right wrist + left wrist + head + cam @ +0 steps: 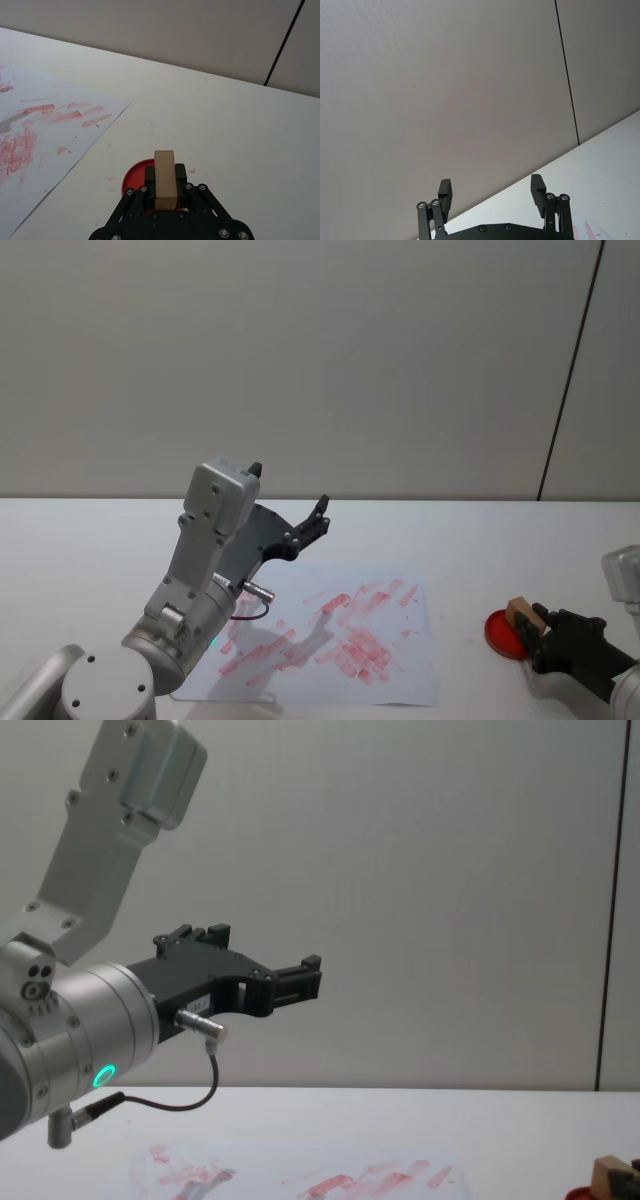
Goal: Use the one hand to pick up the stamp and affix it onto the A4 paper.
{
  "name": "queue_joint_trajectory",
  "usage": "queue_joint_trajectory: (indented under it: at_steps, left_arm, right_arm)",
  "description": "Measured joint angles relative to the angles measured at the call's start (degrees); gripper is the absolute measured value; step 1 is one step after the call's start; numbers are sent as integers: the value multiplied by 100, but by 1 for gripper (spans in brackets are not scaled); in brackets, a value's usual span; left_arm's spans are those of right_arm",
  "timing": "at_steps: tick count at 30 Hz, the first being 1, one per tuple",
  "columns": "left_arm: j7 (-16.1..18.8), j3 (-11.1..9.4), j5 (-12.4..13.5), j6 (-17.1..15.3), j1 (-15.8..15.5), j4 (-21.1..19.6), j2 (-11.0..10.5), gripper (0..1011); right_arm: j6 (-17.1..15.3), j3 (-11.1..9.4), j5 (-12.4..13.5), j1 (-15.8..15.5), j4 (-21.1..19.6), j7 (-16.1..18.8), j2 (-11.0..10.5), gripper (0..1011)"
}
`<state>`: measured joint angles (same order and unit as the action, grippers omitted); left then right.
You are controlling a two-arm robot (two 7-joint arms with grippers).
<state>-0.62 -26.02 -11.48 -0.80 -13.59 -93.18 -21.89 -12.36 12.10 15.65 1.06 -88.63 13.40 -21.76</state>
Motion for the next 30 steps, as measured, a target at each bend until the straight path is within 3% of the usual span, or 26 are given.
queue_joint_trajectory:
  at_steps: [13,25,30]
  left_arm:
    - [0,0,0,0,0,0,0,1002]
    - [-1,0,0,0,0,0,0,1002]
    - [-1,0,0,0,0,0,0,1002]
  right_arm:
    - [129,32,-35,191,-28,212,89,223]
    - [262,147,83,617,-151,773,342,224]
    - [215,272,60,877,-36,1093,540,224]
